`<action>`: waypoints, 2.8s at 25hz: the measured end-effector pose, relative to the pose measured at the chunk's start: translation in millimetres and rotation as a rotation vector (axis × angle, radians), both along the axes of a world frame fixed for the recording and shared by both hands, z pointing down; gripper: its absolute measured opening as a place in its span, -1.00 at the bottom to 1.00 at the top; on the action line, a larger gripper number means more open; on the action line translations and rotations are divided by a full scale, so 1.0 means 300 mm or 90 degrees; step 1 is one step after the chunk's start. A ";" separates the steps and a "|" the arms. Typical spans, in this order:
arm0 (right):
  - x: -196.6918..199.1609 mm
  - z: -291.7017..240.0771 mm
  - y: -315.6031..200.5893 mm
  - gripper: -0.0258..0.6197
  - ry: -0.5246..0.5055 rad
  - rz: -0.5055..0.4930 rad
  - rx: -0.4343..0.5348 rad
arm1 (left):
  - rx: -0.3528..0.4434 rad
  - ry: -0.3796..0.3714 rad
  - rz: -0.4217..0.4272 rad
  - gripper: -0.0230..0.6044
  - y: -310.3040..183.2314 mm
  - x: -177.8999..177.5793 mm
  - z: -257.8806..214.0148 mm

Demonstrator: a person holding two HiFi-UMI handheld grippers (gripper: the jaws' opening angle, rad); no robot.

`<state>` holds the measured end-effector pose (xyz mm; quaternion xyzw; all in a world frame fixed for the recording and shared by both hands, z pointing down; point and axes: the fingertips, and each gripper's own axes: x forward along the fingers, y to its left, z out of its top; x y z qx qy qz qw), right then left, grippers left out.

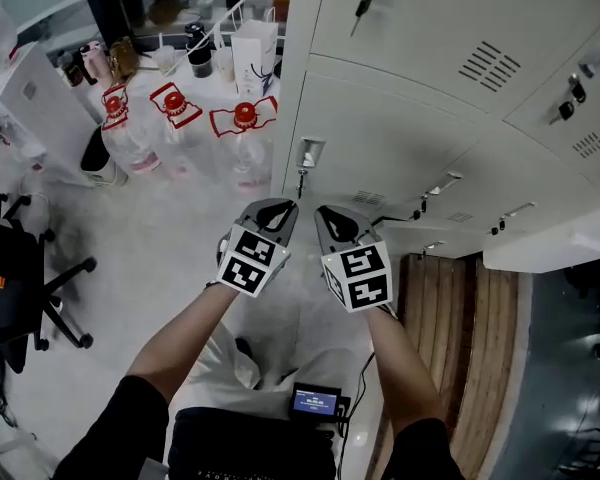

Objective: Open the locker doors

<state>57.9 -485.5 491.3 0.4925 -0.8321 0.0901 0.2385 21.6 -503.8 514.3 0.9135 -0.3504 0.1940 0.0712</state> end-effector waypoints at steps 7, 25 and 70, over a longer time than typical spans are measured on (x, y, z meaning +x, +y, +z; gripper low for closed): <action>0.006 0.135 -0.045 -0.81 0.030 -0.045 0.063 | 0.065 0.012 -0.017 -0.86 -0.086 0.030 0.123; 0.074 0.288 -0.044 -0.81 0.039 -0.017 0.178 | 0.212 0.087 -0.151 -0.57 -0.154 0.068 0.150; 0.082 0.236 -0.097 -0.81 0.019 -0.007 0.159 | 0.585 -0.635 0.071 -0.75 -0.144 0.110 0.205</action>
